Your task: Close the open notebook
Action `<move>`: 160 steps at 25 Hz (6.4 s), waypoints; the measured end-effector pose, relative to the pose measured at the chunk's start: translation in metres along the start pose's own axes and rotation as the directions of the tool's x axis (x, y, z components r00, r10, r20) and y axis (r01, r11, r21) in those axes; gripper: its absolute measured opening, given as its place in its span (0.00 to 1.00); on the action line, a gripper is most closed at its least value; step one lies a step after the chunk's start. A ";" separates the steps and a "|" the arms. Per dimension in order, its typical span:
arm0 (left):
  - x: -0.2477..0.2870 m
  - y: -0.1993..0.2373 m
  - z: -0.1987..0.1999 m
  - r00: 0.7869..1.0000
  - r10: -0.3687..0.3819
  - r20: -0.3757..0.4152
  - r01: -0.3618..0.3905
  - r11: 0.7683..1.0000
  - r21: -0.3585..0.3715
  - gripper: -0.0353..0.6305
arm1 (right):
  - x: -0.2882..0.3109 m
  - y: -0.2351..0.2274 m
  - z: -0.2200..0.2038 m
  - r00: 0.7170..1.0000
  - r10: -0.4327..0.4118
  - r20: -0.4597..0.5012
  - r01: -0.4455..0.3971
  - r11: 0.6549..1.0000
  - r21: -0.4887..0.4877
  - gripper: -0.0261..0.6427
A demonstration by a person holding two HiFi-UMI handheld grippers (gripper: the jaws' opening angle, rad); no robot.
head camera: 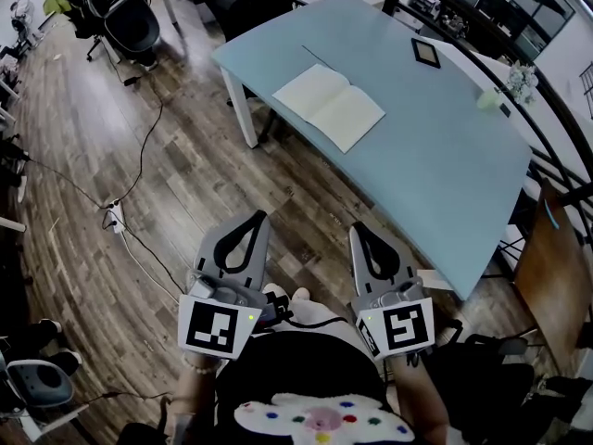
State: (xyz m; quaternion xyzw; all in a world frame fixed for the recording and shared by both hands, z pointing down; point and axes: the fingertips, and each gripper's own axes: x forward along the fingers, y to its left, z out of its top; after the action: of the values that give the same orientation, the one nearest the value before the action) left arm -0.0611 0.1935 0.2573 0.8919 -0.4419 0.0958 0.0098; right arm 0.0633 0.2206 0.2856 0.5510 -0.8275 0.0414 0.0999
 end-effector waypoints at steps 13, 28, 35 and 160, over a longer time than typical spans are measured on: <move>0.005 -0.008 0.004 0.999 0.032 0.029 -0.032 0.999 0.014 0.08 | -0.008 -0.015 -0.003 1.000 -0.007 0.024 0.007 0.999 -0.034 0.09; 0.054 0.008 0.008 0.999 -0.037 0.034 0.036 0.998 0.048 0.08 | 0.020 -0.045 -0.001 0.997 -0.077 0.018 0.077 0.996 -0.034 0.09; 0.089 0.037 0.007 0.997 -0.076 0.031 0.075 0.996 0.043 0.08 | 0.062 -0.054 0.002 0.995 -0.102 0.003 0.103 0.994 -0.029 0.09; 0.305 0.021 -0.200 0.731 -0.441 -0.521 0.679 0.392 0.621 0.21 | 0.162 -0.146 -0.081 0.830 -0.403 -0.386 0.505 0.836 0.213 0.09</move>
State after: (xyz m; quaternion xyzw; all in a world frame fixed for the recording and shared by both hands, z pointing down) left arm 0.0700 -0.0387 0.5065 0.8754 -0.0174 0.3897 -0.2856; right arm 0.1471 0.0314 0.3929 0.7277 -0.6256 0.2343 0.1556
